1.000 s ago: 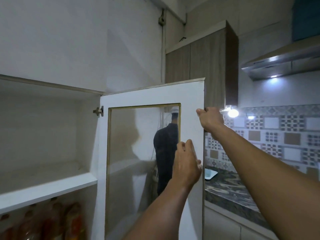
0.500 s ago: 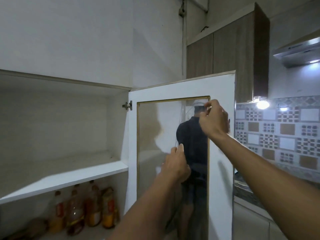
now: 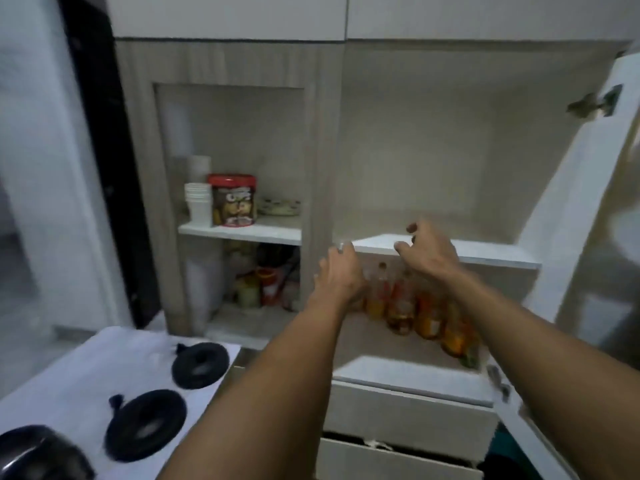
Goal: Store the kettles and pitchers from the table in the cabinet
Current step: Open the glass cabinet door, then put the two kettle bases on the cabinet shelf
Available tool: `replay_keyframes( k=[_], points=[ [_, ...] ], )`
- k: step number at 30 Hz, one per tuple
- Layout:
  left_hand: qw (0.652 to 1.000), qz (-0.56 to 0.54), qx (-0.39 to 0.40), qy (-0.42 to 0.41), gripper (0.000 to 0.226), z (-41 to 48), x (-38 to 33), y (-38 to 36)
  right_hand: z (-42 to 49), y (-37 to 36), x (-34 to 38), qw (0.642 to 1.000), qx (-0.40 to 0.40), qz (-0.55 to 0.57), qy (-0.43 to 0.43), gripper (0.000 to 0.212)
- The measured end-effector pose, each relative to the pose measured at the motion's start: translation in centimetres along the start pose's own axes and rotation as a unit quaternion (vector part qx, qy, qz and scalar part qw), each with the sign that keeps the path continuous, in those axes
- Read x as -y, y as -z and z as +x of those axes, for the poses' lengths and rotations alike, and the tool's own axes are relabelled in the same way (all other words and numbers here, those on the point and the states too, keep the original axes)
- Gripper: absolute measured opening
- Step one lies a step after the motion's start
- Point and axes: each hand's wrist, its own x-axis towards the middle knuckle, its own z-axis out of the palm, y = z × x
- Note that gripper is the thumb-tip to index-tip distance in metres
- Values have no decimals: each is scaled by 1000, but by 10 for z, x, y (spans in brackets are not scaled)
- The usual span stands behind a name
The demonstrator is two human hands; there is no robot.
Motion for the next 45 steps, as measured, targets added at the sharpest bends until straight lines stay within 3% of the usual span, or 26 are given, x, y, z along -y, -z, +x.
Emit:
replay_keyframes(
  k=[6,12,18,22,27,29,32,37,41,45],
  points=[
    [979,72,-82,174,51,15,136,51,41,-139,92,979,122,38,159,40],
    [912,112,-159,362,52,25,229,52,68,-266,138,921,245,36,300,48],
    [850,123,-152,488,65,15,292,0,77,-380,136,856,375,-11,357,63],
    [814,106,-138,554,75,3,345,-32,68,-452,123,803,463,-50,371,84],
    [796,99,-123,584,115,-5,412,-63,54,-530,107,755,511,-108,396,119],
    [788,97,-84,602,134,-8,435,-73,49,-555,106,738,517,-158,404,137],
    [772,72,-26,631,149,-12,457,-90,47,-582,105,725,520,-194,407,143],
    [767,109,-6,632,146,-24,446,-123,43,-594,95,729,537,-168,390,125],
    [767,177,-15,616,121,-33,429,-136,41,-583,81,736,526,-119,409,106],
    [755,213,-29,620,111,-31,416,-138,41,-568,74,739,510,-118,423,101]
  ],
)
